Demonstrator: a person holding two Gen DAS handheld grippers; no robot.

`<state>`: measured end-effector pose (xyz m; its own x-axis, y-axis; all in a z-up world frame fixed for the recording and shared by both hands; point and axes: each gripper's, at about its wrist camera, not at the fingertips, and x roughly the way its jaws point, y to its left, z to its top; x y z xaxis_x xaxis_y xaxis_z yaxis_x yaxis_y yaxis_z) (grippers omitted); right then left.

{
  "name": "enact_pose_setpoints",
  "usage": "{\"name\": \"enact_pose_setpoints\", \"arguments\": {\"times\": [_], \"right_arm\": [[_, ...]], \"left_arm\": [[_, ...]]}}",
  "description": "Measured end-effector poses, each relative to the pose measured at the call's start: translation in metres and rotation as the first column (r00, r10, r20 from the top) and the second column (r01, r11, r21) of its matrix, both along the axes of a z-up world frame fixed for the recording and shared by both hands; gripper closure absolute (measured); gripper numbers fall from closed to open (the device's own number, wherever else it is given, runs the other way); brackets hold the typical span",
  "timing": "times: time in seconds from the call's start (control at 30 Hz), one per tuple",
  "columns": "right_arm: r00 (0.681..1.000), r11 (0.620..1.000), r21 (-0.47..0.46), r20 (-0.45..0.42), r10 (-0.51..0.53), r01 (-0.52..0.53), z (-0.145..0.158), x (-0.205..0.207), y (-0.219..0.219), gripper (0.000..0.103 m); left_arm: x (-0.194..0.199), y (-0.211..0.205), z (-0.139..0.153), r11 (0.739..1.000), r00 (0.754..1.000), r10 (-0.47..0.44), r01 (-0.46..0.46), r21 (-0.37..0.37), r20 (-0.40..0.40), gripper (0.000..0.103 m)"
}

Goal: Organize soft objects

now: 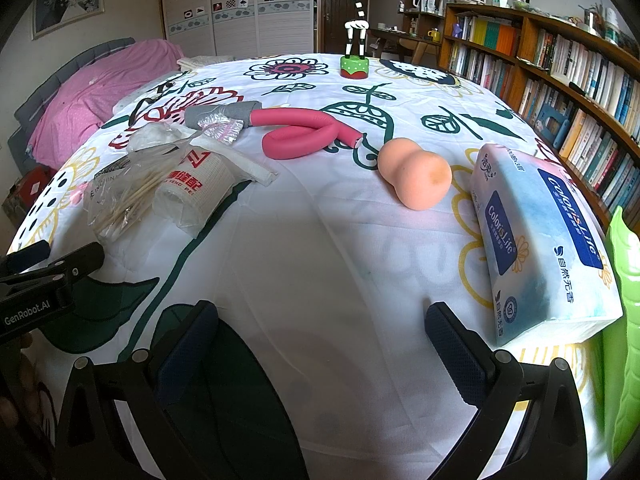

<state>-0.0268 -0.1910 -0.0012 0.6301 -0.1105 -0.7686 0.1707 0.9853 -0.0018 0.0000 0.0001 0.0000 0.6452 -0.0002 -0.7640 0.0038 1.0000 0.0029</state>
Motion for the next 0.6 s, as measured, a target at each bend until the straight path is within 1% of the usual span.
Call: {"name": "enact_pose_setpoints", "arguments": {"times": [0.6], "right_arm": [[1.000,1.000,0.002,0.001,0.010,-0.010,0.0004,-0.0010,-0.0006,0.000]], "left_arm": [[0.0002,0.0006,0.0000,1.000,1.000,0.005,-0.005,0.003,-0.001,0.000]]}}
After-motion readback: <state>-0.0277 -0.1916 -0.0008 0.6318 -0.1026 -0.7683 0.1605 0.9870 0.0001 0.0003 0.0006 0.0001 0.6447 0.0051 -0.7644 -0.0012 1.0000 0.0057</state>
